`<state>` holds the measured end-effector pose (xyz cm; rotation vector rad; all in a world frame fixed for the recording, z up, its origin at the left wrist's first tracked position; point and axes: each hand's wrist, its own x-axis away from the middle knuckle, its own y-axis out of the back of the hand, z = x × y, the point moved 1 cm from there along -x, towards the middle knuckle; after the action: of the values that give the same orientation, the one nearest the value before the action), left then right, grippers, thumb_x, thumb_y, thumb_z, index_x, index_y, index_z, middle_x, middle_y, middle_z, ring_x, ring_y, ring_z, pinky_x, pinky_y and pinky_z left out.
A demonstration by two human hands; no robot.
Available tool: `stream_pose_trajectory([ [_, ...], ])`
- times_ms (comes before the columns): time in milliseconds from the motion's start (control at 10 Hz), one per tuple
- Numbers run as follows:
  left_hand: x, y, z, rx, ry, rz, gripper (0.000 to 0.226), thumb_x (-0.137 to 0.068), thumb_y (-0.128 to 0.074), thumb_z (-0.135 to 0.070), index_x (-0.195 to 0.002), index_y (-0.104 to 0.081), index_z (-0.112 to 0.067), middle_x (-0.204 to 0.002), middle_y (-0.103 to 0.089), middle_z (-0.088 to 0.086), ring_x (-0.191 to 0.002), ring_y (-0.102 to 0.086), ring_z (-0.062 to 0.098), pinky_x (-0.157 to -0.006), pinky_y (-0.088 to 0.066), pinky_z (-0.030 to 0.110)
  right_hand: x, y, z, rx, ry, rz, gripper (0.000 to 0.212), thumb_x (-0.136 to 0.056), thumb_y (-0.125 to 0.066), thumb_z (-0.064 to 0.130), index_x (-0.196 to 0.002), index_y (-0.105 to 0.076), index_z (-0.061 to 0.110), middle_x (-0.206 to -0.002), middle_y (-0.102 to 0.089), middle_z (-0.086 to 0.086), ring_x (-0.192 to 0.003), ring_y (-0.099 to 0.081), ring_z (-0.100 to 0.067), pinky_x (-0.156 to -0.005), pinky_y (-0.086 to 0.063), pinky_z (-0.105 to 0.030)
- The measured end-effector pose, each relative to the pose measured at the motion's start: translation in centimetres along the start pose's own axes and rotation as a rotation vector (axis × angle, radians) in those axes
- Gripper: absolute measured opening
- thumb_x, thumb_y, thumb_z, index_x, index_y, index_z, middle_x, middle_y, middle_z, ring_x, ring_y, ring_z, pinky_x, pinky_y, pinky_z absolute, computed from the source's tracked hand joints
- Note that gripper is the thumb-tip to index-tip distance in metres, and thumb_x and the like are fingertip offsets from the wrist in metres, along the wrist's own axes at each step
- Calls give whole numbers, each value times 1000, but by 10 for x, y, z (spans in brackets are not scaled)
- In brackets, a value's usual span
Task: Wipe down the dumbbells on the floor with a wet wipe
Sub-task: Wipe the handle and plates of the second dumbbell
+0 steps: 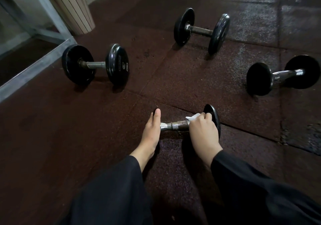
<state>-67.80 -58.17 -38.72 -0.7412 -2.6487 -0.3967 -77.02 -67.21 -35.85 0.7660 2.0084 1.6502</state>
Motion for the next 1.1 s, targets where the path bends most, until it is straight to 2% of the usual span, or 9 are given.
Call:
stream_pose_trajectory([
  [100,1,0,0,-1,-2,1,61,-96,-34,-49,-146,-31,-15,-154,-28,-1,-142,-25,13,-119,-17,30,-6,-7,-6,-82,65,9,34,-90,-32,-2,-112,-58,-3,-108,-61,-16,-103,-54,-26,-77,-48,-27],
  [200,2,0,0,1,-4,-1,61,-95,-35,-49,-146,-32,-15,-154,-29,-1,-142,-26,12,-119,-17,30,9,-10,-6,-79,52,-18,49,-84,-19,-3,-115,-57,-2,-108,-61,-14,-100,-56,-22,-74,-49,-24],
  [300,2,1,1,-2,-3,0,62,-95,-34,-50,-146,-32,-16,-154,-29,-1,-142,-26,13,-119,-17,30,23,-7,-6,-49,16,-14,40,-74,-38,2,-96,-72,0,-92,-69,-11,-77,-62,-14,-61,-51,-18],
  [400,3,0,2,-10,-9,-4,61,-95,-34,-50,-146,-32,-16,-154,-29,-1,-142,-26,13,-119,-17,30,21,-4,-8,-84,28,13,51,-79,-20,-5,-112,-59,-4,-110,-61,-17,-96,-57,-21,-78,-49,-23],
  [500,0,0,1,-13,-1,-2,62,-95,-34,-51,-146,-32,-14,-154,-30,0,-142,-26,13,-119,-17,32,14,-4,-1,-57,13,12,37,-86,-29,-7,-107,-59,-2,-106,-59,-17,-99,-53,-24,-75,-47,-24],
  [600,-1,0,-1,-12,10,3,63,-95,-35,-51,-145,-33,-15,-154,-30,1,-142,-27,14,-119,-18,32,13,2,3,2,-89,108,18,-61,-53,7,-59,-70,12,-61,-64,-6,-59,-57,-12,-44,-40,-16],
  [700,1,0,1,-11,5,2,63,-95,-35,-51,-145,-33,-15,-154,-30,0,-141,-27,13,-119,-18,31,23,-10,6,-17,-51,216,18,-58,-52,8,-52,-69,12,-54,-61,-2,-52,-56,-10,-38,-37,-16],
  [1000,-5,1,0,-10,9,28,64,-95,-34,-52,-146,-32,-15,-155,-28,0,-143,-25,13,-119,-17,32,-4,8,-10,-327,65,201,22,-90,-44,1,-106,-59,1,-110,-60,-17,-102,-55,-31,-78,-40,-31],
  [1100,-4,1,0,0,29,34,74,-87,-35,-64,-144,-36,-17,-152,-34,1,-140,-32,16,-118,-23,36,-22,10,-6,-635,40,148,24,-92,-45,3,-108,-62,-1,-110,-62,-17,-102,-58,-31,-80,-43,-29],
])
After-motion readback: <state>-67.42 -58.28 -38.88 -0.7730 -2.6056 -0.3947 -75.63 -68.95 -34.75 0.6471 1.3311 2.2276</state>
